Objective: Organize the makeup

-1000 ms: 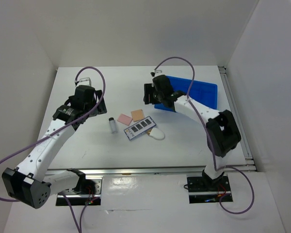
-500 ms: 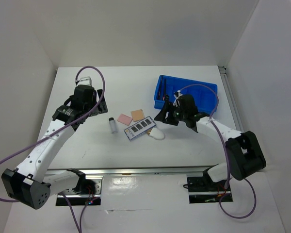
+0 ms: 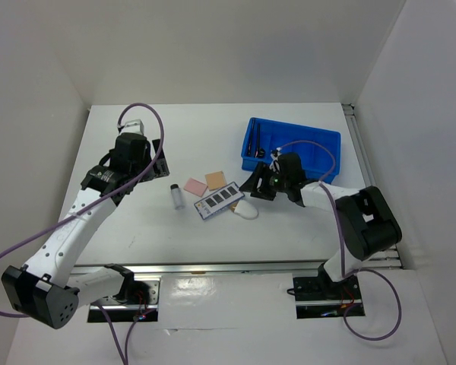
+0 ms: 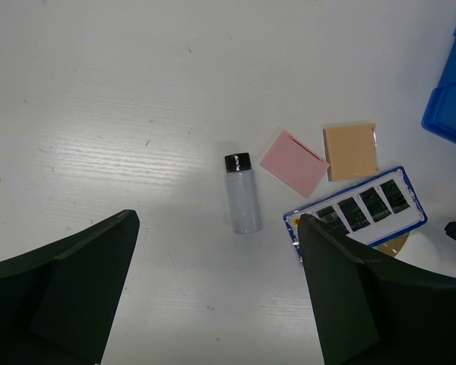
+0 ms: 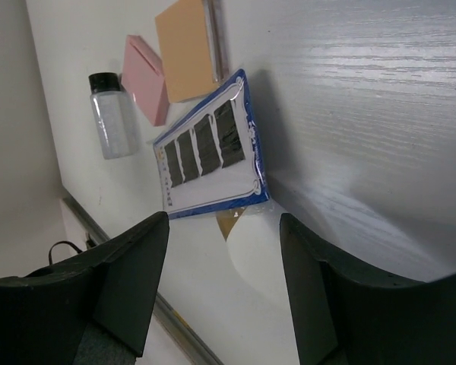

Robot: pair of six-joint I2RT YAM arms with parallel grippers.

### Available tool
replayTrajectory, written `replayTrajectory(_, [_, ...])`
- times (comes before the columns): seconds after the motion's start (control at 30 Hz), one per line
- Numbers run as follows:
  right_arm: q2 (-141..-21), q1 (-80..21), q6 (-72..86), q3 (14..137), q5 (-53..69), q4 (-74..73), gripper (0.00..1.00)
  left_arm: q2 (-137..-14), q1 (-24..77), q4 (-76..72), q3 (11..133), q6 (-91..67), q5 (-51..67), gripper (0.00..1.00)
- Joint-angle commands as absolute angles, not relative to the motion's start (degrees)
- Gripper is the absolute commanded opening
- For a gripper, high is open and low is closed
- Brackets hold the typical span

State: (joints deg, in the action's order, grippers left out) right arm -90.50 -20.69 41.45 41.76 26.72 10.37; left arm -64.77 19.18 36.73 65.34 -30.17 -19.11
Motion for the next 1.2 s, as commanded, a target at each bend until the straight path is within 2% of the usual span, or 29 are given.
replayTrajectory(0.0, [-91.93, -20.48, 42.01, 42.8, 26.73, 14.59, 0.67, -63.46, 19.34, 34.89, 65.74, -29.97, -18.63, 1.0])
replayTrajectory(0.37, [-99.14, -23.28, 42.63, 46.4, 27.77, 15.82, 0.65, -63.46, 19.34, 35.42, 65.21, -29.97, -18.63, 1.0])
replayTrajectory(0.53, [-100.37, -24.43, 43.15, 47.46, 27.25, 16.96, 0.52, -63.46, 19.34, 35.41, 65.21, -29.97, -18.63, 1.0])
replayTrajectory(0.63, [-100.37, -24.43, 42.02, 49.04, 26.72, 15.74, 0.35, -63.46, 19.34, 35.42, 65.21, -29.97, -18.63, 1.0])
replayTrajectory(0.67, [-100.37, -24.43, 42.01, 49.65, 26.72, 15.73, 0.35, -63.46, 19.34, 35.42, 65.21, -29.97, -19.15, 1.0])
replayTrajectory(0.77, [-98.96, -24.96, 41.4, 50.19, 26.72, 14.68, 0.19, -62.93, 19.34, 35.42, 65.21, -29.97, -19.16, 1.0])
replayTrajectory(0.8, [-98.09, -24.96, 41.4, 50.19, 26.2, 14.68, 0.09, -62.93, 19.34, 35.42, 65.21, -29.97, -19.16, 1.0])
replayTrajectory(0.87, [-96.77, -25.48, 40.87, 51.5, 26.19, 13.19, 0.01, -62.93, 19.34, 35.42, 65.21, -29.97, -19.16, 1.0])
replayTrajectory(1.17, [-88.61, -26.02, 38.06, 57.55, 25.66, 7.13, 0.0, -62.4, 19.34, 35.42, 65.21, -29.97, -19.69, 1.0])
